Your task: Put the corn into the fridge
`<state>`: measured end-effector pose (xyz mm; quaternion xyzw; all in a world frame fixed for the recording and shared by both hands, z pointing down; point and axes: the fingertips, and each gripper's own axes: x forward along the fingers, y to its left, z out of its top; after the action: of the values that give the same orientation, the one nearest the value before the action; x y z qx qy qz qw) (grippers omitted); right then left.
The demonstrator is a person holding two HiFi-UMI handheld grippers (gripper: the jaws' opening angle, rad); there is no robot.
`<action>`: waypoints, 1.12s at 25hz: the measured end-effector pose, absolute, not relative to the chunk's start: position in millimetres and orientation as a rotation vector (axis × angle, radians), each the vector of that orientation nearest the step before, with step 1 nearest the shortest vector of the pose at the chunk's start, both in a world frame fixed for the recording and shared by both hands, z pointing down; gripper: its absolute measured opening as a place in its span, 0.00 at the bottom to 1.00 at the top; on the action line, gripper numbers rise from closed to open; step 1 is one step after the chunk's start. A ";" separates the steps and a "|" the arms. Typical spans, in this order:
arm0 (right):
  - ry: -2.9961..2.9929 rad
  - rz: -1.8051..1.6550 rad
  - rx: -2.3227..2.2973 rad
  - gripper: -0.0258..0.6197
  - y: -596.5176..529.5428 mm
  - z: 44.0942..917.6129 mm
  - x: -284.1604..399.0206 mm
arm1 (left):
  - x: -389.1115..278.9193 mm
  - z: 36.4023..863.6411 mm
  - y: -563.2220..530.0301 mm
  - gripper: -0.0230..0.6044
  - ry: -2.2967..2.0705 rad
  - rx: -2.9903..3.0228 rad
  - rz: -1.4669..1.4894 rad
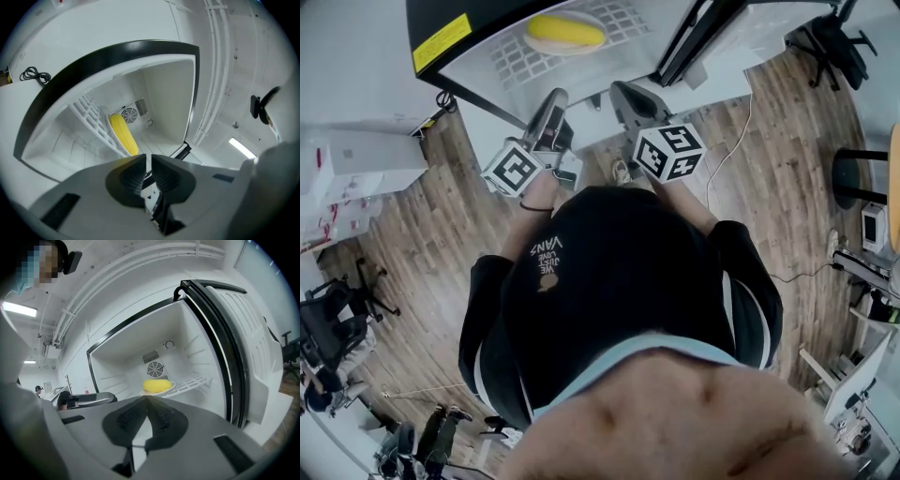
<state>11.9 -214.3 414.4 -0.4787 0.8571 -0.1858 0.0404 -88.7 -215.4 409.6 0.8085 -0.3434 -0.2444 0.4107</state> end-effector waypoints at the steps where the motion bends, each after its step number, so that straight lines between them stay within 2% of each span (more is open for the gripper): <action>1: 2.624 -0.565 -1.472 0.06 -210.2 414.4 10.6 | -90.0 410.1 -212.1 0.11 -0.869 2.053 -0.599; 28: 2.587 -0.560 -1.611 0.06 -137.7 430.3 8.8 | -97.9 426.0 -146.5 0.11 -0.966 2.400 -0.241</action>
<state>8.8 -137.7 430.3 -0.5198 0.8347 -0.1805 0.0214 -97.9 -146.5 426.0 0.8898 -0.3583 -0.0894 0.2682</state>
